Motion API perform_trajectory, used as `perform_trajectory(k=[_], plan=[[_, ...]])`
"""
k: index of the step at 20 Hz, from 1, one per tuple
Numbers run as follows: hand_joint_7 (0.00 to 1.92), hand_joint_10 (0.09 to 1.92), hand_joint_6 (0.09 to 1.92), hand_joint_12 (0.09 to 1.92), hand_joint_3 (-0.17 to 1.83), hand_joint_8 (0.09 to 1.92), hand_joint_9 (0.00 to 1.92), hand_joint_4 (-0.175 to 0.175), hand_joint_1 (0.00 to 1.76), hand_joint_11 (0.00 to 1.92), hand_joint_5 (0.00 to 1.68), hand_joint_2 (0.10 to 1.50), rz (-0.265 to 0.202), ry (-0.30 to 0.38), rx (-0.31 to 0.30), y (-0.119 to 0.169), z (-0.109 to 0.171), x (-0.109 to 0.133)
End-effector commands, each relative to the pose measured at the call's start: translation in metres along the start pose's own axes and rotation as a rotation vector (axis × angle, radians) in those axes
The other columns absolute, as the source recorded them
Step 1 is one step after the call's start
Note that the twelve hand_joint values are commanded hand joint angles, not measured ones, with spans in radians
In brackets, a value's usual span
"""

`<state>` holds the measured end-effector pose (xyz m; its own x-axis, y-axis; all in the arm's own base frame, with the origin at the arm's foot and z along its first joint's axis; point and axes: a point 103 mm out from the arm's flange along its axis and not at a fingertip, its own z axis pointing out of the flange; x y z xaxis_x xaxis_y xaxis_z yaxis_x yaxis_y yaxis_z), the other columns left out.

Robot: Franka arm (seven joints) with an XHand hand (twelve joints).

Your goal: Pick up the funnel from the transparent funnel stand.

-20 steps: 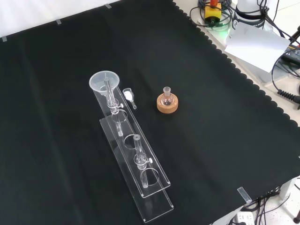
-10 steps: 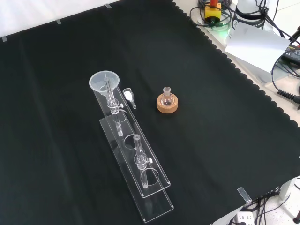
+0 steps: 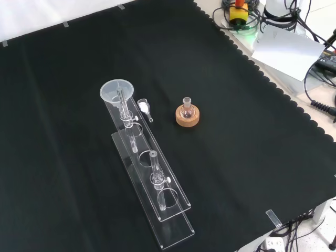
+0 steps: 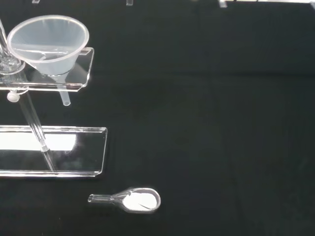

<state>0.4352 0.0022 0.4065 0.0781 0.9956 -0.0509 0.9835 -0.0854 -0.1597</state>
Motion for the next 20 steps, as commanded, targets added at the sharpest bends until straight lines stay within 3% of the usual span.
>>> perform_trajectory(k=[1,8,20], plan=[[0.14,0.62,0.09,1.34,0.34,0.56,0.31,0.004,0.02,0.23,0.26,1.18,-0.086,-0.066,0.037,0.067,0.016,0.055],[0.17,0.63,0.09,1.35,0.31,0.58,0.34,-0.001,0.08,0.23,0.25,1.13,-0.115,-0.09,0.081,0.093,0.031,0.079],[0.2,0.65,0.09,1.36,0.25,0.63,0.39,-0.007,0.3,0.27,0.26,1.01,-0.131,-0.125,0.161,0.125,0.055,0.09]])
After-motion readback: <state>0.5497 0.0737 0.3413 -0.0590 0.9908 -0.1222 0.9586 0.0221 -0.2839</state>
